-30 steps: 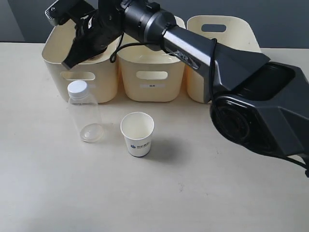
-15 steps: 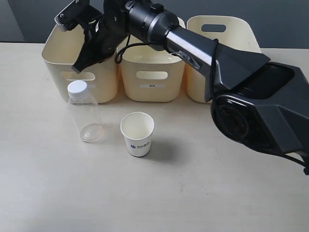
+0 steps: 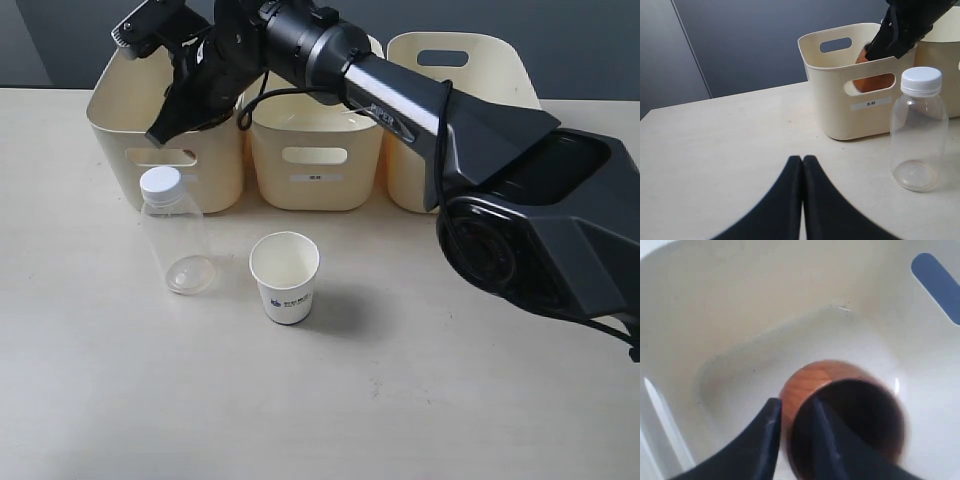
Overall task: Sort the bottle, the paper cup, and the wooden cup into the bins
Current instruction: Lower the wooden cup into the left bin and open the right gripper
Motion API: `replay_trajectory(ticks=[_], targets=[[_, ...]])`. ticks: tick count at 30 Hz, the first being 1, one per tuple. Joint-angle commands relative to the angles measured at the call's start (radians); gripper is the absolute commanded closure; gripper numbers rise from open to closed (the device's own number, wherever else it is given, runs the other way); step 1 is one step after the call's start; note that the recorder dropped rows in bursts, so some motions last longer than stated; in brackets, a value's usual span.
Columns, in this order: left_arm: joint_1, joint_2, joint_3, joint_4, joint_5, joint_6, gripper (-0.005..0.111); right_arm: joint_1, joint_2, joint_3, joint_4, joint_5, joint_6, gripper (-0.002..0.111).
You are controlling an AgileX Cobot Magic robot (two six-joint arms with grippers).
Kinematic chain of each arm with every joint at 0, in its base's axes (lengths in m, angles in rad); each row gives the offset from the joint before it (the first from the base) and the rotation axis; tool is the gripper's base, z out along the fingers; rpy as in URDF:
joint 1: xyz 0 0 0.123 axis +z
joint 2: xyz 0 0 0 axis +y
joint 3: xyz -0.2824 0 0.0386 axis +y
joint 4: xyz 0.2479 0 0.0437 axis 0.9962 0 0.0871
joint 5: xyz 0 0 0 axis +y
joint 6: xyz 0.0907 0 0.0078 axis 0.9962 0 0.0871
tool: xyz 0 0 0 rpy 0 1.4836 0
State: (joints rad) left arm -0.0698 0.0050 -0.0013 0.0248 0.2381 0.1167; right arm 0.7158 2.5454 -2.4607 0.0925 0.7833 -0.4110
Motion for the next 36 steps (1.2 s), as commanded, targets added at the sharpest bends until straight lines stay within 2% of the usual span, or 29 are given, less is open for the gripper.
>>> replay_trajectory(ticks=[1,25,30,36], targets=[[-0.004,-0.005,0.001,-0.003,0.002,-0.002,0.107,-0.006,-0.005,-0.006,-0.003,-0.014,0.020,0.074],[-0.004,-0.005,0.001,-0.003,0.002,-0.002,0.107,0.013,-0.062,-0.008,-0.035,-0.024,0.030,0.075],[-0.004,-0.005,0.001,-0.003,0.002,-0.002,0.107,0.041,-0.144,-0.008,-0.054,0.072,0.006,0.075],[-0.004,-0.005,0.001,-0.003,0.002,-0.002,0.107,0.106,-0.260,-0.008,-0.156,0.316,-0.001,0.078]])
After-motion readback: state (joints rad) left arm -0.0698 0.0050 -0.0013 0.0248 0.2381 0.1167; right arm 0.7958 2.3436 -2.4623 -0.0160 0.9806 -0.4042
